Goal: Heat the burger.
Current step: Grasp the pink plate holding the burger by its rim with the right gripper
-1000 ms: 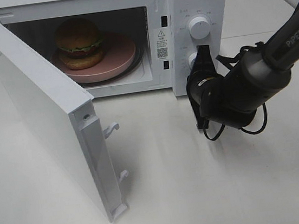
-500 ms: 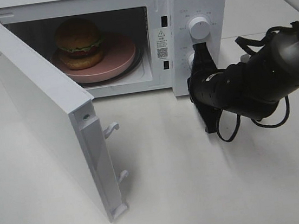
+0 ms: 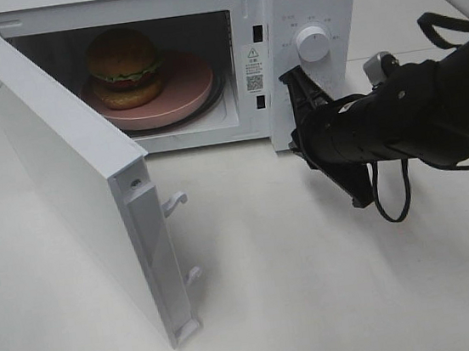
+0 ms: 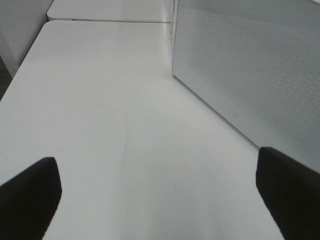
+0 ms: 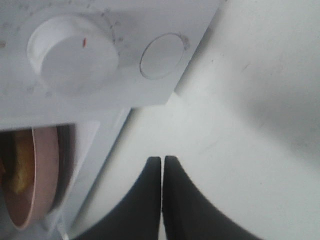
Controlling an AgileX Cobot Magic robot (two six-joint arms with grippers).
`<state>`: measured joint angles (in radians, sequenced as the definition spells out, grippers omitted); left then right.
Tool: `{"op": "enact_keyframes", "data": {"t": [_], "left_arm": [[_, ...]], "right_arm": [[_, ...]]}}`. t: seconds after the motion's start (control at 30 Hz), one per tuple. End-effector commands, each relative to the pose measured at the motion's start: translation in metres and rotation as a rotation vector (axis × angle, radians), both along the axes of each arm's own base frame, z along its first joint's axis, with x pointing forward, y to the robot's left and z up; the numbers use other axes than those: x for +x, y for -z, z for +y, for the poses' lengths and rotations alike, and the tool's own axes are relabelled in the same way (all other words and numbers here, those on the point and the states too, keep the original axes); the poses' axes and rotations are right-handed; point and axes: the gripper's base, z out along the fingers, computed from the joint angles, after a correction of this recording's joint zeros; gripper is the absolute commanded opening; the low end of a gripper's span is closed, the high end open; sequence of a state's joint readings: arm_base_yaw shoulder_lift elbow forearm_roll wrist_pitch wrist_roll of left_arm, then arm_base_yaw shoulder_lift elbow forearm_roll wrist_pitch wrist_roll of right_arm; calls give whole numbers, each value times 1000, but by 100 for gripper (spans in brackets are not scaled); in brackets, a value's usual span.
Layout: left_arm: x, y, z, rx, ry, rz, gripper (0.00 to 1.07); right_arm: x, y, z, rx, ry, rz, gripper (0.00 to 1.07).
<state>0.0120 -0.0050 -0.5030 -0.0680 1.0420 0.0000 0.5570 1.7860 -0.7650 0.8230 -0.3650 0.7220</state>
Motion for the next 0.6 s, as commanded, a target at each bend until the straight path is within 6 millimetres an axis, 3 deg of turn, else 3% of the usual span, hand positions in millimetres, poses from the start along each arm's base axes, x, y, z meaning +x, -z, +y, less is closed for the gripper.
{"op": "enact_keyframes", "data": {"t": [0.03,0.6], "left_arm": [[-2,1,-1,-7,4,-22,98],[-2,1,-1,-7,4,-22,98]], "right_arm": [[-10,-11,3,-133,-250,11,4],[-35,-32,11,-371,-815,94,5]]}}
